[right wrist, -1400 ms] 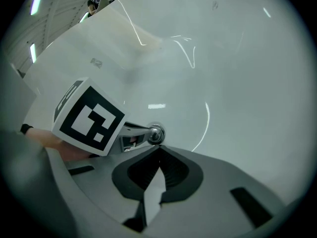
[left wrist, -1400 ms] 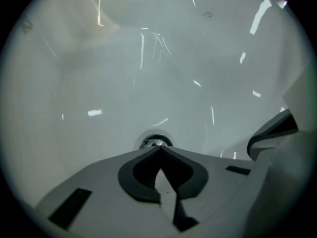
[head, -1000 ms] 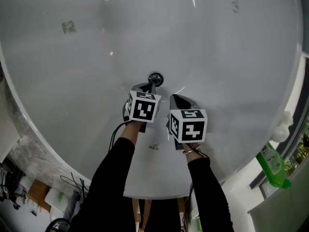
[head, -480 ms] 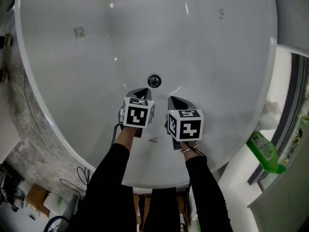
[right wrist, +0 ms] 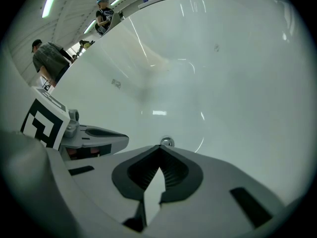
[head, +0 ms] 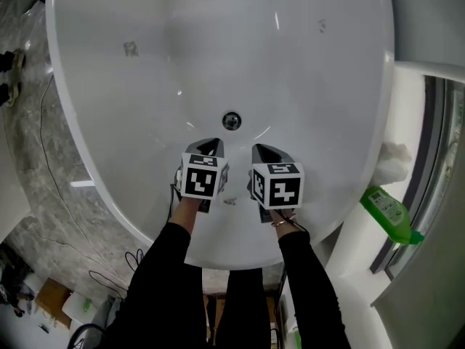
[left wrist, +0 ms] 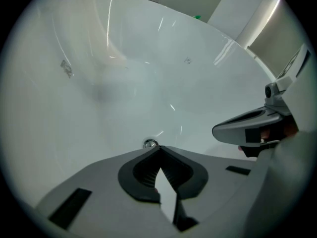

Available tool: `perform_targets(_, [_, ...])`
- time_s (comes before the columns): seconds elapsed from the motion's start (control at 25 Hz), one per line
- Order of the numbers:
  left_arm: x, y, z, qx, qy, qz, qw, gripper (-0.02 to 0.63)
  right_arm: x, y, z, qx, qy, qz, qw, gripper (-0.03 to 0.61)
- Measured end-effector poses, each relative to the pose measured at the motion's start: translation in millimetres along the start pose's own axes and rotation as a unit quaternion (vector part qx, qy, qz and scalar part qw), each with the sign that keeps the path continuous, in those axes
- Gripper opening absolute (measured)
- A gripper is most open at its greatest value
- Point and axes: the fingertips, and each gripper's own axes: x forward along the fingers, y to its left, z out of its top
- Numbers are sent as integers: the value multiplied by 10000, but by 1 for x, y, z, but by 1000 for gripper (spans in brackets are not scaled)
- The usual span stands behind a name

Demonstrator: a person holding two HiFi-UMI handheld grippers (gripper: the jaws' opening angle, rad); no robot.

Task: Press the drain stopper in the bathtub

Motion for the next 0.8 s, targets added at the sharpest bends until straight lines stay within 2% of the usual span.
perform_targets(0.8, [-93, -21, 14, -146, -349, -27, 9993, 5, -70, 28, 5, -255, -302, -32, 9992, 2])
